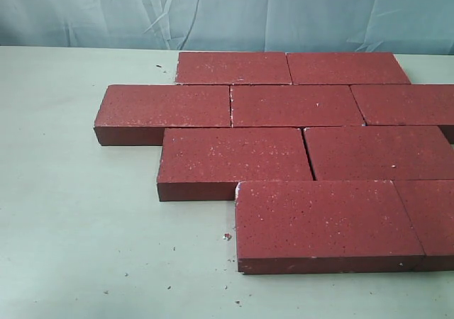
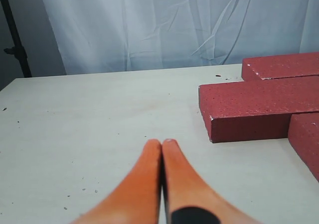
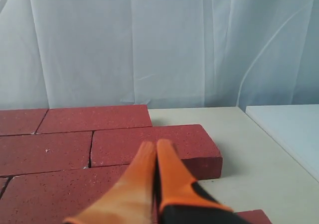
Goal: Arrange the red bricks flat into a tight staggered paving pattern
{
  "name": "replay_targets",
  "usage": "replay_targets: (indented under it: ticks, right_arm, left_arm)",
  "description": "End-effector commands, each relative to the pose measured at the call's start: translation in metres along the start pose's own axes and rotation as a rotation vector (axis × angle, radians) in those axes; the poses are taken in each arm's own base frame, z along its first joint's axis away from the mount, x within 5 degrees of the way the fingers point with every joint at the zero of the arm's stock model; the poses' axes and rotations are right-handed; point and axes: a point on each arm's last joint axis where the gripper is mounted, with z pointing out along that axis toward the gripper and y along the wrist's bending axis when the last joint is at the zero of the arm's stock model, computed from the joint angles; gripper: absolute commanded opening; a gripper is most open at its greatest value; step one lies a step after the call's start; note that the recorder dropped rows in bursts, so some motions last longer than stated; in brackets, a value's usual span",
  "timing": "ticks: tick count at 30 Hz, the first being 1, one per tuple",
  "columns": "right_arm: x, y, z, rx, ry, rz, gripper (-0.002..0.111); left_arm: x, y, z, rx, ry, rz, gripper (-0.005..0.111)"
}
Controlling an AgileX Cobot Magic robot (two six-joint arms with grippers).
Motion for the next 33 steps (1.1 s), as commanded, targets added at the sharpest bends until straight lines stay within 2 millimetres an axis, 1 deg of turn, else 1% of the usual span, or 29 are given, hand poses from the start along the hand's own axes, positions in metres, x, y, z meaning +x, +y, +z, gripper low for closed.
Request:
replay_targets:
  ticks: [1, 4, 10, 33]
  right_arm:
    - [0.025, 0.000, 0.002, 0.005, 0.017, -0.017, -0.001]
    - [0.027, 0.000, 0.002, 0.004, 0.020, -0.017, -0.001]
    - [0.038, 0.000, 0.001, 0.010, 0.145, -0.017, -0.001]
    - [0.038, 0.000, 0.001, 0.008, 0.151, -0.004, -0.001]
  left_arm:
    - [0.001, 0.000, 0.000, 0.002, 0.000, -0.003, 0.000]
    - [0.001, 0.000, 0.000, 0.002, 0.000, -0.003, 0.000]
    - [0.001, 0.000, 0.000, 0.002, 0.000, -0.003, 0.000]
    - [0.001, 0.000, 0.000, 0.002, 0.000, -0.003, 0.000]
